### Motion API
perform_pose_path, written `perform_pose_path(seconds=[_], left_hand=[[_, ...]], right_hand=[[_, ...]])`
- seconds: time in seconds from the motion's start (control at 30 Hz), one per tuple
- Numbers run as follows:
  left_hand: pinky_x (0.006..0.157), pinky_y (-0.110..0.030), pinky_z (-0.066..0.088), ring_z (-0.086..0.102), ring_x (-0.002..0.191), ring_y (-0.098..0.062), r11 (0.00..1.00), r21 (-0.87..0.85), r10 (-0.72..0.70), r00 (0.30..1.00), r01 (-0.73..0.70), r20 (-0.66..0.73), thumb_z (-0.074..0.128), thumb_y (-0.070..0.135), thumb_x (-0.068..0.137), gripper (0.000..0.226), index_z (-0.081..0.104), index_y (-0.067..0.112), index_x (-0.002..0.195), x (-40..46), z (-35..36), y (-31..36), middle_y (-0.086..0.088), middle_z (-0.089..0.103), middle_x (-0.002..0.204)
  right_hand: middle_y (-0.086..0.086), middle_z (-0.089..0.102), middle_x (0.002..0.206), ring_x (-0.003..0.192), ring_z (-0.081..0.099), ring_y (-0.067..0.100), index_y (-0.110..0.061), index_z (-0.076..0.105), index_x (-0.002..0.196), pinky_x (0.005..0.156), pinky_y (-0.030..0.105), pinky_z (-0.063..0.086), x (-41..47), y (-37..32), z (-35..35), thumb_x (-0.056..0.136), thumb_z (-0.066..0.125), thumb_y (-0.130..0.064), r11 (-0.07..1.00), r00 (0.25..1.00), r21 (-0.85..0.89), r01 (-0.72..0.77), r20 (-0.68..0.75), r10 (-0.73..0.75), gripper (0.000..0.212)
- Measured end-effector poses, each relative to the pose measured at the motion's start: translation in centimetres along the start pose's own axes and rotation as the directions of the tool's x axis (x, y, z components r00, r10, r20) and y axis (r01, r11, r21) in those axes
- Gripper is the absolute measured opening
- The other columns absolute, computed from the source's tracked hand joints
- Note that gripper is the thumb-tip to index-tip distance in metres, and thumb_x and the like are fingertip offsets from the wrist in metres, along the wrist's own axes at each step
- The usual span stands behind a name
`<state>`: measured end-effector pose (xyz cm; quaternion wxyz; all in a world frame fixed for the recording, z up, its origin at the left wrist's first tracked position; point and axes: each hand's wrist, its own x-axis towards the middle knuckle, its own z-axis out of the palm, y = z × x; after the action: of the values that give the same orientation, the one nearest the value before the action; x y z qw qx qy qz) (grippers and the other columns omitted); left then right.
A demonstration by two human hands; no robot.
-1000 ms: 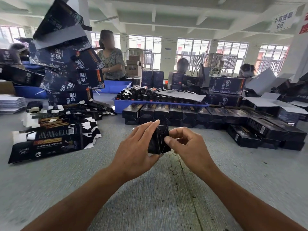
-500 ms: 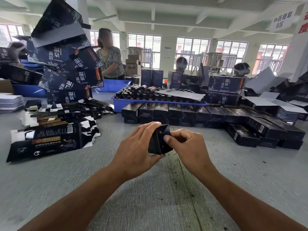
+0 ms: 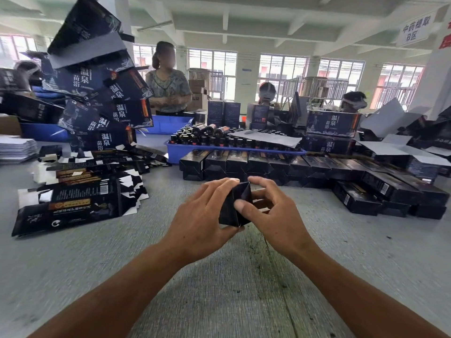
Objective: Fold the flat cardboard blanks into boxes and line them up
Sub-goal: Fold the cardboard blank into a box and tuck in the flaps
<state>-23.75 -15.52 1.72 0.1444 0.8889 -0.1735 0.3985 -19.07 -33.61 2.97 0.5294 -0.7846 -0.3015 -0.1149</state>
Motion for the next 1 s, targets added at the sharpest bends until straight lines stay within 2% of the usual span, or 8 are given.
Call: perform_pose_path(seconds=[0.13,0.23,0.37,0.5,0.57,0.63,0.77,1.0], left_hand=[[0.104,-0.044,0.051,0.042,0.14,-0.02,0.996,0.02,0.084,0.996,-0.085,0.03,0.078,0.041,0.081,0.089,0.031,0.017,0.153,-0.1,0.5,0.0,0.0,0.043,0.155],[0.114,-0.043,0.04,0.035,0.146,-0.024,0.993,0.069,0.092,0.995,-0.094,0.026,0.079,0.039,0.082,0.093,0.026,0.018,0.156,0.0,0.6,-0.3,-0.002,0.029,0.163],[0.112,-0.046,0.036,0.034,0.145,-0.028,0.99,0.09,-0.102,0.989,0.112,-0.103,0.079,0.03,0.084,0.09,0.027,0.016,0.156,0.3,0.3,-0.7,-0.01,0.028,0.162],[0.102,-0.037,0.044,0.052,0.127,-0.007,0.825,-0.397,-0.464,0.883,0.402,-0.069,0.06,0.053,0.092,0.076,0.021,0.036,0.155,0.7,-0.5,-1.6,0.005,0.044,0.149],[0.102,-0.04,0.05,0.062,0.116,-0.004,0.61,-0.664,-0.521,0.85,0.433,0.076,0.057,0.055,0.089,0.067,0.029,0.046,0.15,0.9,-0.8,-1.6,0.007,0.062,0.134],[0.096,-0.036,0.053,0.067,0.111,-0.009,0.543,-0.739,-0.488,0.866,0.398,0.108,0.058,0.043,0.096,0.048,0.039,0.062,0.135,1.1,-0.9,-1.7,0.005,0.072,0.119],[0.075,-0.021,0.058,0.072,0.1,-0.01,0.506,-0.781,-0.475,0.874,0.366,0.102,0.076,0.029,0.09,0.058,0.044,0.066,0.121,1.3,-1.2,-2.0,0.009,0.075,0.108],[0.072,-0.014,0.053,0.068,0.093,-0.004,0.604,-0.697,-0.428,0.895,0.385,0.124,0.088,0.032,0.074,0.064,0.044,0.056,0.115,0.9,-0.6,-0.9,0.025,0.067,0.103]], right_hand=[[-0.034,0.054,0.108,0.095,0.057,-0.02,-0.052,0.03,0.144,0.067,0.001,0.047,-0.3,-0.3,0.5,0.074,0.067,-0.07,0.994,0.999,-0.104,0.035,0.026,-0.033,0.082],[-0.024,0.06,0.104,0.093,0.059,-0.016,-0.047,0.042,0.136,0.065,0.007,0.051,0.0,0.0,0.8,0.081,0.067,-0.048,0.999,0.996,-0.034,0.004,-0.09,-0.007,0.061],[-0.008,0.068,0.096,0.083,0.067,0.0,-0.034,0.052,0.125,0.061,0.014,0.052,0.8,0.5,-0.2,0.064,0.072,-0.026,0.965,0.971,0.207,-0.163,-0.139,0.194,0.065],[-0.009,0.076,0.089,0.085,0.073,0.013,-0.021,0.064,0.107,0.072,0.026,0.058,1.2,1.2,-0.4,0.052,0.073,-0.015,0.907,0.971,0.358,-0.224,-0.002,0.241,0.056],[-0.005,0.077,0.091,0.087,0.074,0.015,-0.016,0.064,0.108,0.074,0.027,0.057,1.0,1.4,0.0,0.052,0.076,-0.016,0.901,0.967,0.349,-0.256,0.085,0.242,0.057],[-0.003,0.077,0.095,0.089,0.074,0.013,-0.019,0.065,0.108,0.077,0.029,0.056,0.8,1.4,0.3,0.053,0.079,-0.02,0.922,0.958,0.269,-0.279,0.149,0.246,0.057],[-0.014,0.075,0.102,0.095,0.07,0.0,-0.033,0.058,0.12,0.079,0.02,0.052,0.5,1.2,0.4,0.072,0.085,-0.027,0.952,0.954,0.161,-0.259,0.197,0.226,0.056],[-0.019,0.069,0.116,0.105,0.065,-0.007,-0.046,0.05,0.131,0.072,0.008,0.052,0.7,0.2,-0.5,0.09,0.075,-0.022,0.965,0.997,0.26,-0.03,-0.067,0.049,0.054]])
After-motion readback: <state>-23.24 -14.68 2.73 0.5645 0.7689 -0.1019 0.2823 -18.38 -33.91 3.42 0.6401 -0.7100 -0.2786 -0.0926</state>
